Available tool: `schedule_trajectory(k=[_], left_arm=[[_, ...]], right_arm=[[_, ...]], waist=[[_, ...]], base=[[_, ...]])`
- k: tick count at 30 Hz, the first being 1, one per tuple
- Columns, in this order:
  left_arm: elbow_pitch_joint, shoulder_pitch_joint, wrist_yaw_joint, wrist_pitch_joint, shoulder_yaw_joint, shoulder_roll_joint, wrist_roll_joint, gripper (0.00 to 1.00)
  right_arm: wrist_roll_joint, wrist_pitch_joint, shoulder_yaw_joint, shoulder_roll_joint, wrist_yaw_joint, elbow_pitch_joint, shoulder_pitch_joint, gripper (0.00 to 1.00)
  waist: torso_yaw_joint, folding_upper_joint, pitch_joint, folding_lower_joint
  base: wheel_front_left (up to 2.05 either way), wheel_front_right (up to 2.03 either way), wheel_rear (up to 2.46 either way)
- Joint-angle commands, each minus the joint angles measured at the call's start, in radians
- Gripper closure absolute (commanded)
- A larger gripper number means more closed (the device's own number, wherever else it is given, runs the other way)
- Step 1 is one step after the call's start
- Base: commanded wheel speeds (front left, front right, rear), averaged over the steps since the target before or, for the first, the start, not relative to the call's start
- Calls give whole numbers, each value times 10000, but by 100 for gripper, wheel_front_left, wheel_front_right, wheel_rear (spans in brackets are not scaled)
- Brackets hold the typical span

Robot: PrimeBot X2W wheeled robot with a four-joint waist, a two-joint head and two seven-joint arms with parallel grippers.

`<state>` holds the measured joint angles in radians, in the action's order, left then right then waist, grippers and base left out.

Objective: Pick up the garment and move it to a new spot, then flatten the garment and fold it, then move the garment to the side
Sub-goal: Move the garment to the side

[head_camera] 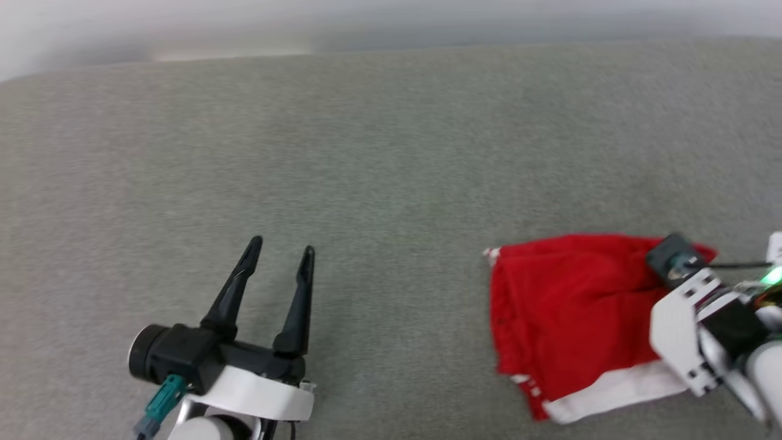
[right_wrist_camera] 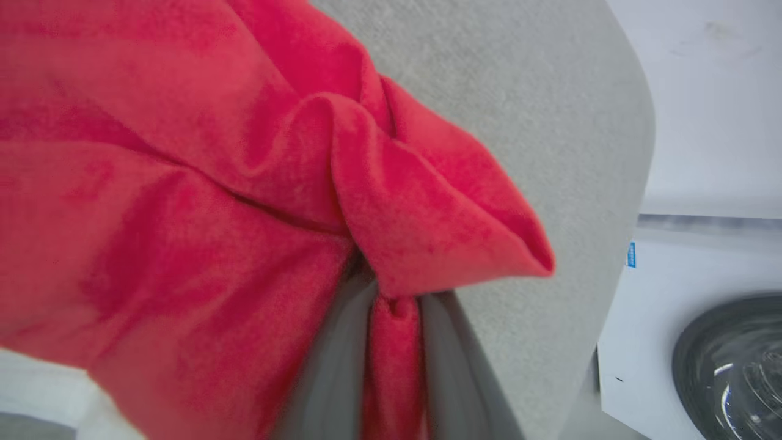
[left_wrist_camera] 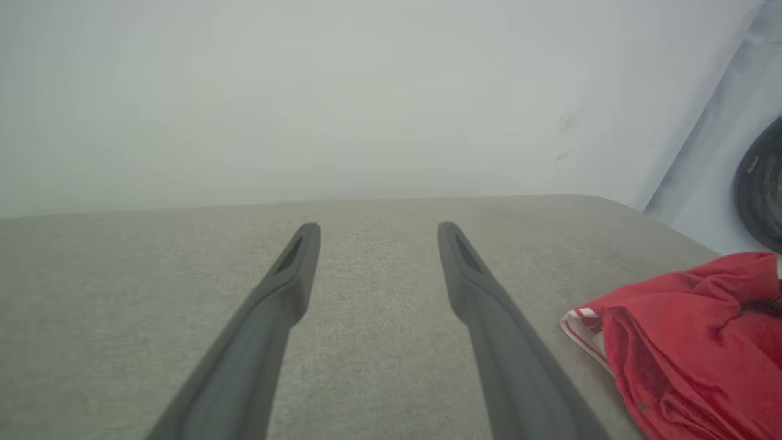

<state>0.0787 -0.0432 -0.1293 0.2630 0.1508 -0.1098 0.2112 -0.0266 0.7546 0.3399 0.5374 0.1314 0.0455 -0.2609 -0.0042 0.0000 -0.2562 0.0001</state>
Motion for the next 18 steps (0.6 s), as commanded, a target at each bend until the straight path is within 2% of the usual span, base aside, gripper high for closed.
schedule_trajectory(k=[1,8,13,18], left_arm=[[64,-264,-10,21,135,-9,-65,0],[208,-1139,-10,21,1038,-360,-186,0],[395,-1658,-10,21,1423,-659,-234,0],[551,-2011,-10,21,1568,-930,-248,0]], right_arm=[[12,-40,73,428,-12,70,-359,100],[274,-689,-109,2428,-16,-690,-1312,100],[517,-1434,-773,3117,-16,-1747,-1745,100],[882,-2426,-1537,3247,-14,-3025,-2071,100]], waist=[[-685,0,-583,-1],[-1540,0,-1784,-1],[-1894,0,-2552,-1],[-2006,0,-3126,-1]], base=[[0,0,0],[0,0,0],[0,0,0],[0,0,0]])
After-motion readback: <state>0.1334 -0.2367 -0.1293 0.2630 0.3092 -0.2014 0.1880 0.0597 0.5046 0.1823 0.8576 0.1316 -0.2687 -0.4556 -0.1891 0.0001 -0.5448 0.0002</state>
